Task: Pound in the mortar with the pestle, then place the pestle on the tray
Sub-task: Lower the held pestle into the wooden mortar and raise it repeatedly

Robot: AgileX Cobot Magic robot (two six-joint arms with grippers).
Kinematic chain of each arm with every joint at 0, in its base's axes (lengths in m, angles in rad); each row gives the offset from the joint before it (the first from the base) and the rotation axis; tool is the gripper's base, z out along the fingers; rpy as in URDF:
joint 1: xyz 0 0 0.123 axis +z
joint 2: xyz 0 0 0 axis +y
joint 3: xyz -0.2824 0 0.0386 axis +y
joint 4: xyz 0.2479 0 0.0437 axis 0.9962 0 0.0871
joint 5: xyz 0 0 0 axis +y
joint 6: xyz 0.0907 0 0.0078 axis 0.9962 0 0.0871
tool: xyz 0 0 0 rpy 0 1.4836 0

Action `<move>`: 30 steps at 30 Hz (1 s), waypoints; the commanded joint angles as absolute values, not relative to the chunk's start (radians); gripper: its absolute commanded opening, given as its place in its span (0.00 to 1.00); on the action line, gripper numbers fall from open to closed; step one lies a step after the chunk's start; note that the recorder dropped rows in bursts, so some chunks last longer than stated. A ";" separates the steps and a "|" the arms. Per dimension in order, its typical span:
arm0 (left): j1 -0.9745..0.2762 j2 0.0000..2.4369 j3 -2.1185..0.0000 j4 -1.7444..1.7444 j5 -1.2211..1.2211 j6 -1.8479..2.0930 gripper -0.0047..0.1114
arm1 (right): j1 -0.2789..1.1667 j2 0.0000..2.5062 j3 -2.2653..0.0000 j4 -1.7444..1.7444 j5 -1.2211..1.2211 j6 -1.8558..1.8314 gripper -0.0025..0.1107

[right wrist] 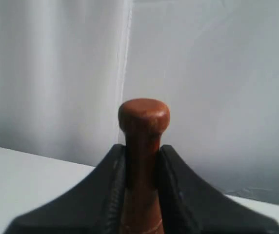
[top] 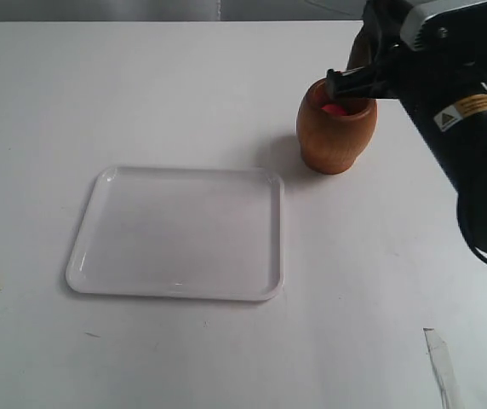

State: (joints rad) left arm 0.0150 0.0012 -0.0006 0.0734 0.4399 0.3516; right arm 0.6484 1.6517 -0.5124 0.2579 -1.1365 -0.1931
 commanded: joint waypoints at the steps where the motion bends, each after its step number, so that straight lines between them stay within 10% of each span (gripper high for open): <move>1: 0.007 0.000 0.000 0.066 0.437 0.343 0.04 | 0.648 1.749 -0.562 0.265 -1.185 -0.142 0.02; 30: 0.007 0.000 0.000 0.066 0.437 0.343 0.04 | 0.648 1.678 -0.572 0.256 -1.145 -0.159 0.02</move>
